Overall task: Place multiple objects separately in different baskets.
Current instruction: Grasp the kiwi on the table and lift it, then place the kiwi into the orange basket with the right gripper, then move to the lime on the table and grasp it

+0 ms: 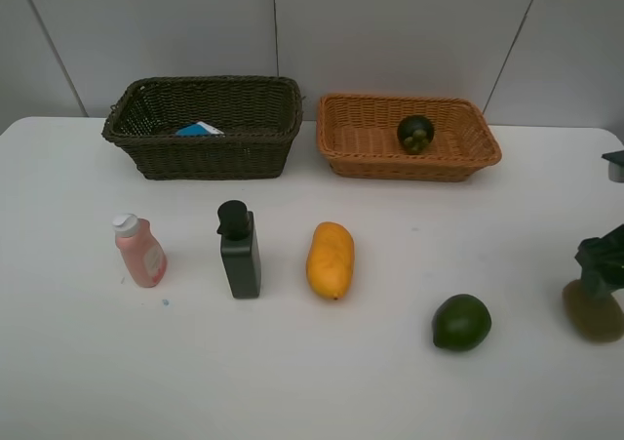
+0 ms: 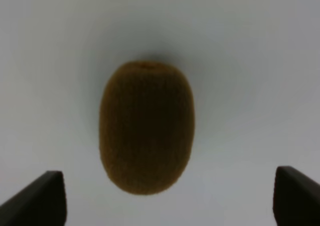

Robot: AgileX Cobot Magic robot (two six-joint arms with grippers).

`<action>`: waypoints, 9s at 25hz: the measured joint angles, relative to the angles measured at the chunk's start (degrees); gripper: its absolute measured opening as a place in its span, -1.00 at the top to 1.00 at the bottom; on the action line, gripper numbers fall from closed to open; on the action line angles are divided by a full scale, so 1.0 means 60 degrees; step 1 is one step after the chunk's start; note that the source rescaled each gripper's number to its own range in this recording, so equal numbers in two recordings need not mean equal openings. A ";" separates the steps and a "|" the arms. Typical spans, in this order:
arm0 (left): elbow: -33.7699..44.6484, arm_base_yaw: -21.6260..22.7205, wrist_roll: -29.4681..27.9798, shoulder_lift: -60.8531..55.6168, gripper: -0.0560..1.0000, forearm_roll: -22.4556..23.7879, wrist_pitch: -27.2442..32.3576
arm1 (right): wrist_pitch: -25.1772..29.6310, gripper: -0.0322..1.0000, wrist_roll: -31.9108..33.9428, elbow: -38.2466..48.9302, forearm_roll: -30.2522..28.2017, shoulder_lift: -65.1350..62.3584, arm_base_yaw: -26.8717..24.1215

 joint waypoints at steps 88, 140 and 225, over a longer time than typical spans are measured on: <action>0.0000 0.0000 0.0000 0.0000 -1.00 0.0000 0.0000 | -0.0745 -0.17 -0.0068 -0.1938 0.0495 0.0785 0.0140; 0.0000 0.0000 0.0000 0.0000 -1.00 0.0000 0.0000 | -0.5427 -0.19 -0.0564 -0.6553 0.1068 0.5504 0.2087; 0.0000 0.0000 0.0000 0.0000 -1.00 0.0000 0.0000 | 0.0511 -0.96 -0.4670 -0.1434 -0.0618 -0.1058 0.6321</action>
